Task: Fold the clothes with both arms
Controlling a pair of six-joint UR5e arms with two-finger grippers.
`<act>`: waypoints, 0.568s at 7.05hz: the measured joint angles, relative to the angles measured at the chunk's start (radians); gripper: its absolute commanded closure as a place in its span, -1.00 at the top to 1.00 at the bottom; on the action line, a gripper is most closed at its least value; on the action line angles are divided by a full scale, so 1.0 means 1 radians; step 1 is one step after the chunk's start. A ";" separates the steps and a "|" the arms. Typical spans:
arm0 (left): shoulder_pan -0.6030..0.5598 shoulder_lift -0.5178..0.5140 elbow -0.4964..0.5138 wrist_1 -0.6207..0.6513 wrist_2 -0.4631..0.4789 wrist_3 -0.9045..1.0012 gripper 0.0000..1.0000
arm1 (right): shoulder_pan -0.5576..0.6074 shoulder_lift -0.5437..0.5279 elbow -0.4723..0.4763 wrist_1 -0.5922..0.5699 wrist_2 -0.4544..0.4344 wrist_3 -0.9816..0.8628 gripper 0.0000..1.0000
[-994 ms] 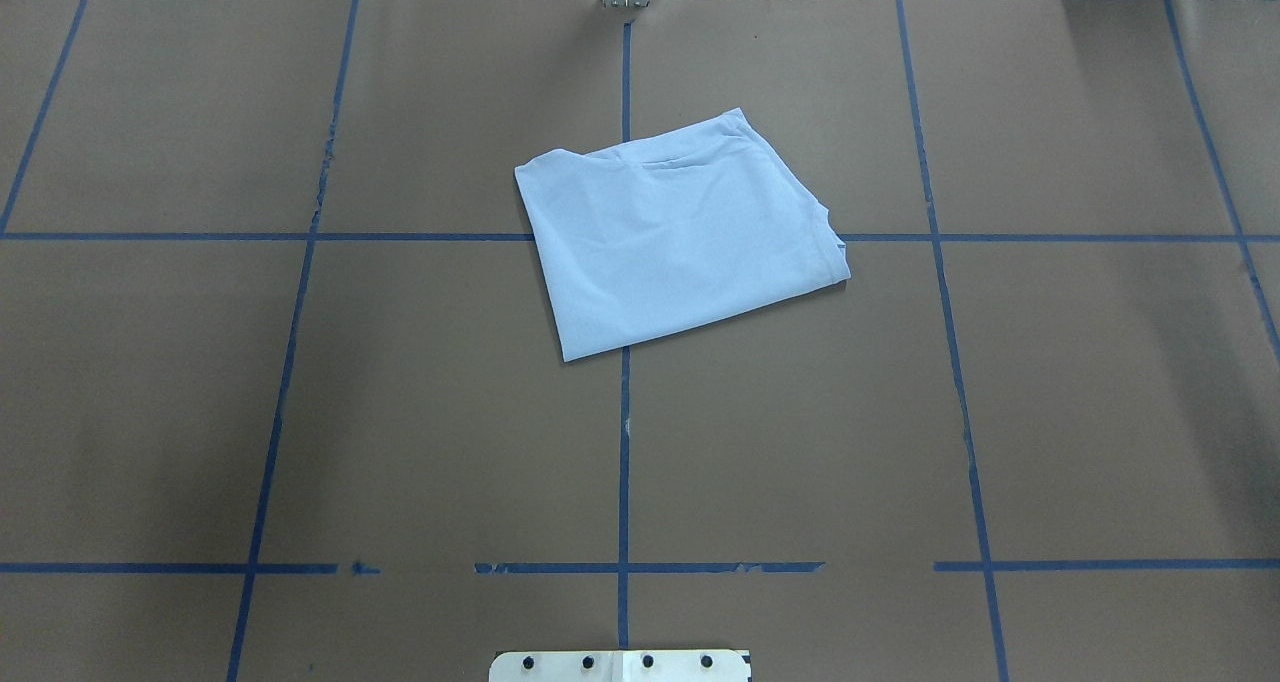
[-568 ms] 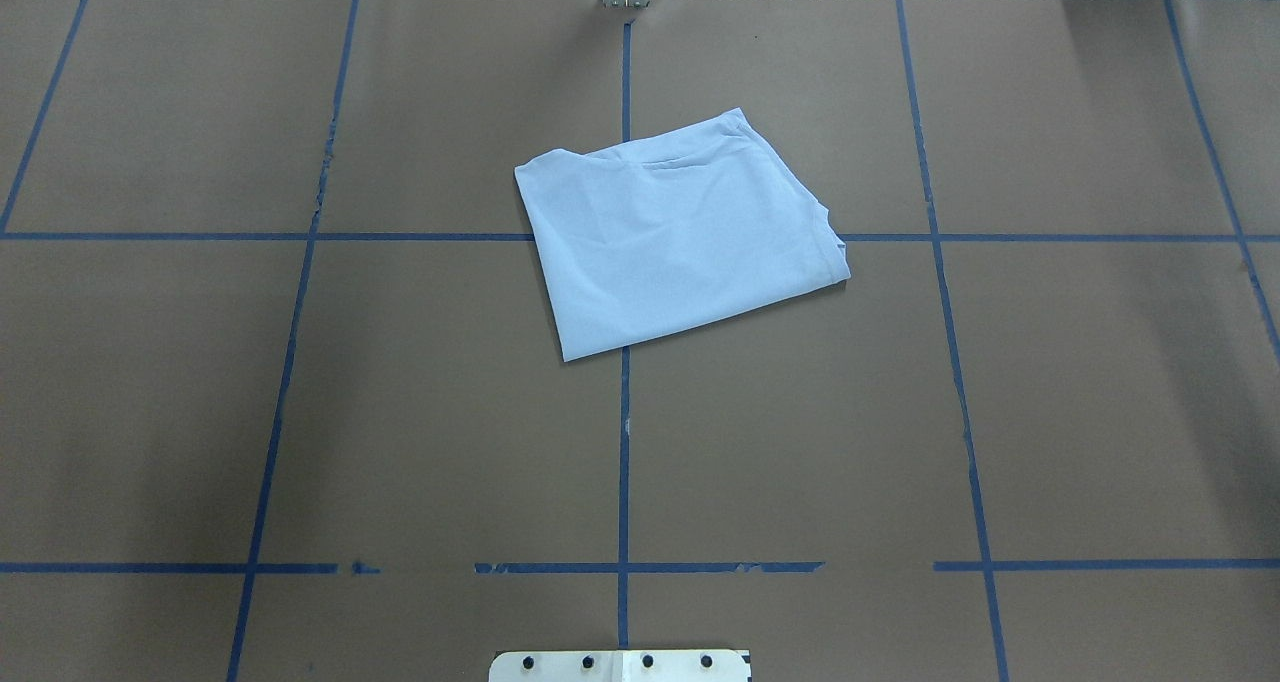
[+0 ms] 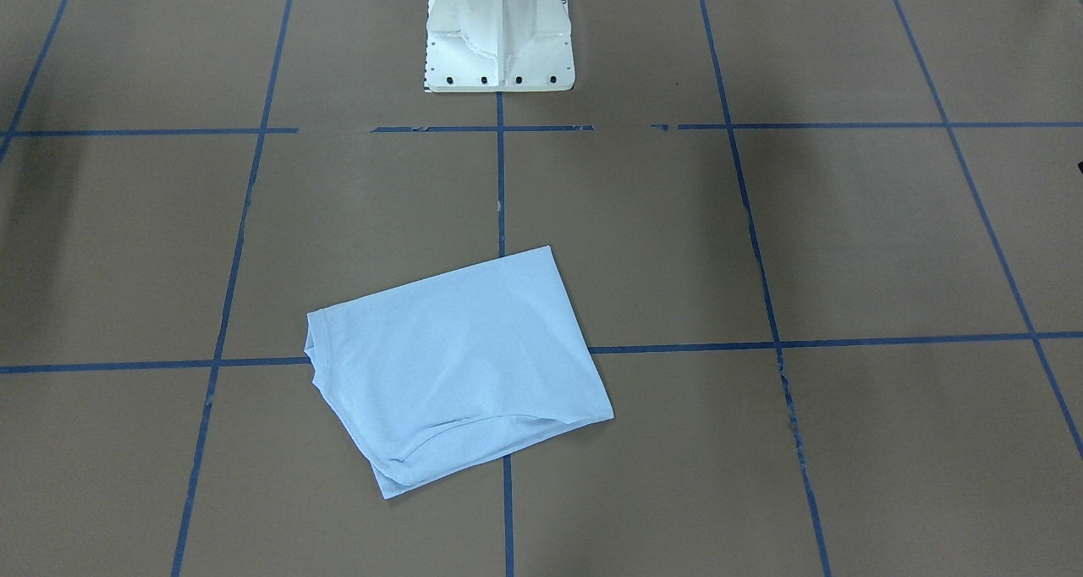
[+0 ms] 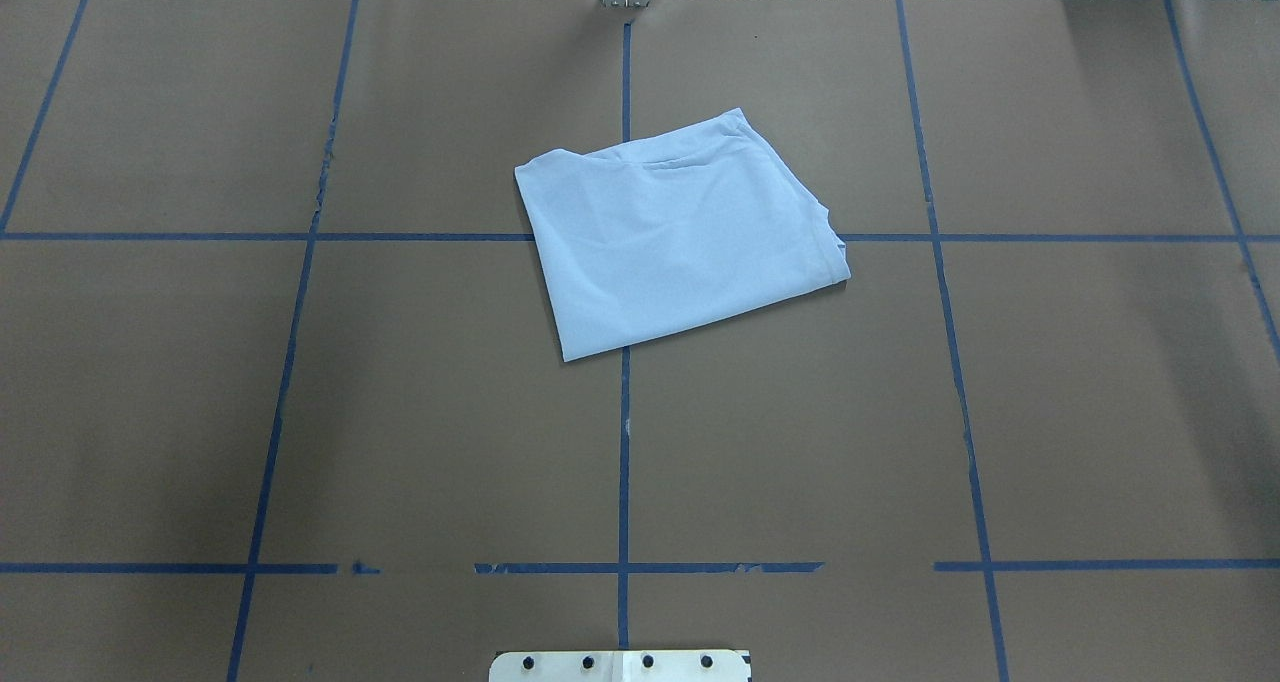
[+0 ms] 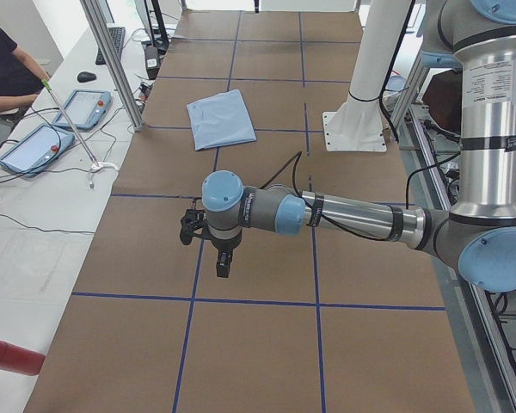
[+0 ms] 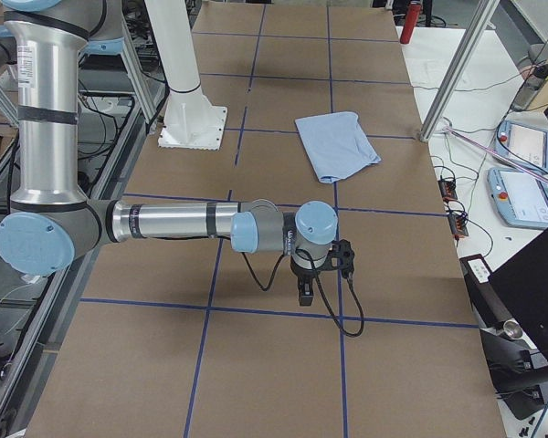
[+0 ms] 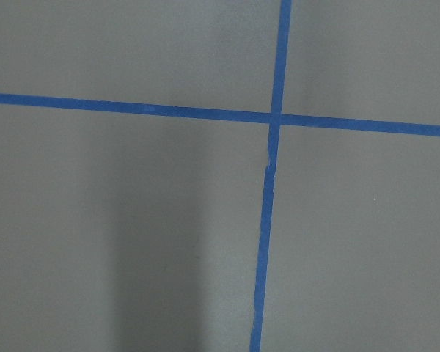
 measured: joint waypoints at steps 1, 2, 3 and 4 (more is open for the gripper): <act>-0.001 -0.002 -0.002 0.000 0.000 0.000 0.99 | 0.000 0.002 -0.001 0.001 -0.002 0.000 1.00; -0.001 -0.004 -0.005 0.000 0.000 0.002 0.99 | 0.000 0.002 -0.001 0.001 -0.003 -0.001 1.00; -0.002 -0.005 -0.007 0.000 -0.001 0.004 0.99 | 0.000 0.001 0.003 0.001 -0.001 -0.001 1.00; -0.009 -0.002 -0.015 0.002 -0.005 0.006 0.99 | 0.000 -0.001 0.009 0.001 0.000 -0.001 1.00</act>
